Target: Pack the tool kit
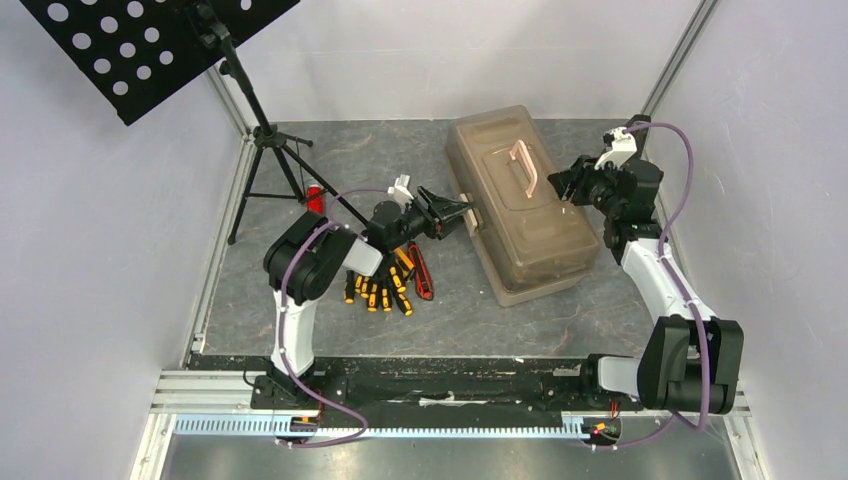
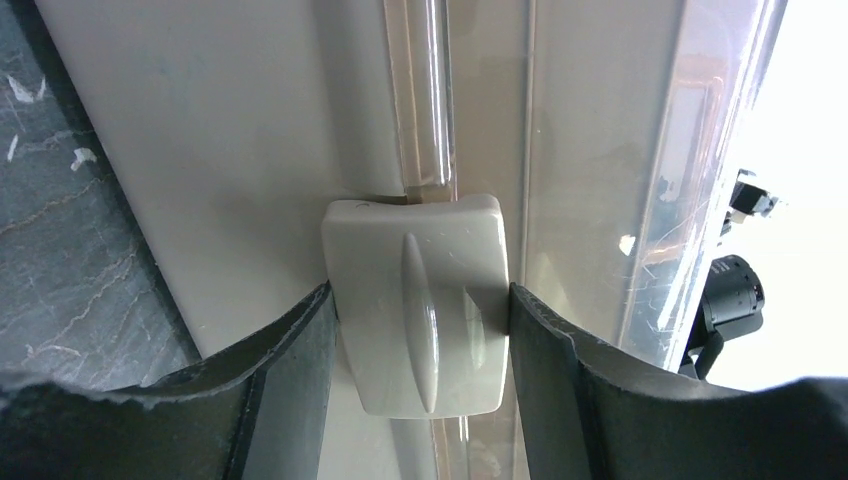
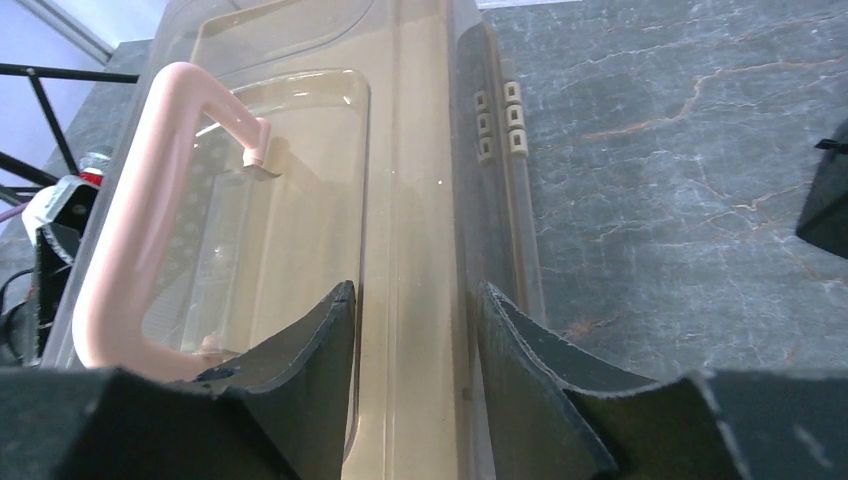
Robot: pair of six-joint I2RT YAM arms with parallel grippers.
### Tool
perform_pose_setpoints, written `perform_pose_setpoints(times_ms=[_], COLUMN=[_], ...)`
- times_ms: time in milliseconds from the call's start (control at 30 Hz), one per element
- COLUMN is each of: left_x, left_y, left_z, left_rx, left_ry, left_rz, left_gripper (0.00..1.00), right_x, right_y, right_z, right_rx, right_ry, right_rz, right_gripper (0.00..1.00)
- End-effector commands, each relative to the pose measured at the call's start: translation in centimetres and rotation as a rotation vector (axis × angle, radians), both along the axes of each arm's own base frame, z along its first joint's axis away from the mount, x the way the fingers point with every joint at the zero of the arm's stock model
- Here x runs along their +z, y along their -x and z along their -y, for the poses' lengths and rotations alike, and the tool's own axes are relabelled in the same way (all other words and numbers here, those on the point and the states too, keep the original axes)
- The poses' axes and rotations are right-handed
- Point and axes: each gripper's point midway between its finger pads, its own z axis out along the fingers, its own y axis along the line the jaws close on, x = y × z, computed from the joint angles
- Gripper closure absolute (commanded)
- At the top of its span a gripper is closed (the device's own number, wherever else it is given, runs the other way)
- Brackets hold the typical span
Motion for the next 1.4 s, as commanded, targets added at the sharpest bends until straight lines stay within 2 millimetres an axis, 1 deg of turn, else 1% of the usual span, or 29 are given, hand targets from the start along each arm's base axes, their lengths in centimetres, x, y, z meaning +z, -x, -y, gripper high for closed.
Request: perform_pose_setpoints(times_ms=[0, 167, 233, 400, 467, 500, 533, 600, 667, 700, 767, 800, 833, 900, 1067, 1167, 1300, 1367], left_x=[11.7, 9.4, 8.4, 6.6, 6.6, 6.6, 6.6, 6.5, 6.3, 6.5, 6.4, 6.1, 6.1, 5.3, 4.6, 4.2, 4.1, 4.2], left_y=[0.6, 0.3, 0.3, 0.2, 0.2, 0.2, 0.3, 0.6, 0.8, 0.9, 1.0, 1.1, 1.1, 1.5, 2.4, 2.6, 2.3, 2.2], left_z=[-0.5, -0.7, -0.7, -0.8, -0.9, -0.9, -1.0, -1.2, -1.8, -2.1, -2.9, -3.4, -3.8, -4.3, -4.4, -4.2, -3.8, -3.5], left_rx=[-0.013, 0.008, 0.007, 0.0, -0.004, -0.006, -0.008, -0.005, 0.009, 0.017, 0.033, 0.039, 0.047, 0.05, 0.029, 0.017, 0.002, -0.004], left_ry=[0.153, -0.01, -0.076, -0.202, -0.228, -0.239, -0.248, -0.253, -0.257, -0.248, -0.229, -0.22, -0.205, -0.199, -0.161, -0.147, -0.123, -0.104], left_rz=[0.215, 0.14, 0.113, 0.043, 0.04, 0.038, 0.038, 0.039, 0.053, 0.07, 0.085, 0.084, 0.094, 0.091, 0.115, 0.127, 0.128, 0.126], left_gripper=[0.47, 0.54, 0.62, 0.63, 0.63, 0.62, 0.59, 0.48, 0.36, 0.3, 0.23, 0.21, 0.2, 0.19, 0.19, 0.19, 0.18, 0.18], right_x=[-11.7, -11.8, -11.8, -11.8, -11.8, -11.8, -11.7, -11.6, -11.4, -11.3, -11.4, -11.5, -11.7, -11.9, -12.9, -13.4, -14.0, -13.9], right_y=[5.2, 5.2, 5.2, 5.3, 5.3, 5.4, 5.3, 5.3, 5.2, 5.1, 5.1, 5.1, 5.1, 5.2, 5.6, 5.8, 5.9, 5.8], right_z=[1.8, 2.0, 2.2, 3.0, 3.1, 3.1, 3.0, 2.8, 2.5, 2.3, 1.7, 1.6, 1.4, 1.3, 2.0, 2.4, 2.0, 2.1], right_rx=[-0.081, -0.099, -0.114, -0.161, -0.166, -0.166, -0.165, -0.154, -0.14, -0.13, -0.111, -0.103, -0.097, -0.093, -0.098, -0.102, -0.077, -0.079], right_ry=[0.142, 0.167, 0.179, 0.231, 0.237, 0.236, 0.236, 0.227, 0.215, 0.205, 0.186, 0.177, 0.169, 0.151, 0.083, 0.022, -0.08, -0.078], right_rz=[-0.41, -0.409, -0.407, -0.401, -0.4, -0.4, -0.398, -0.395, -0.388, -0.386, -0.387, -0.39, -0.393, -0.402, -0.44, -0.465, -0.494, -0.492], right_gripper=[0.73, 0.74, 0.74, 0.74, 0.75, 0.74, 0.74, 0.74, 0.74, 0.74, 0.73, 0.73, 0.73, 0.74, 0.76, 0.79, 0.81, 0.81])
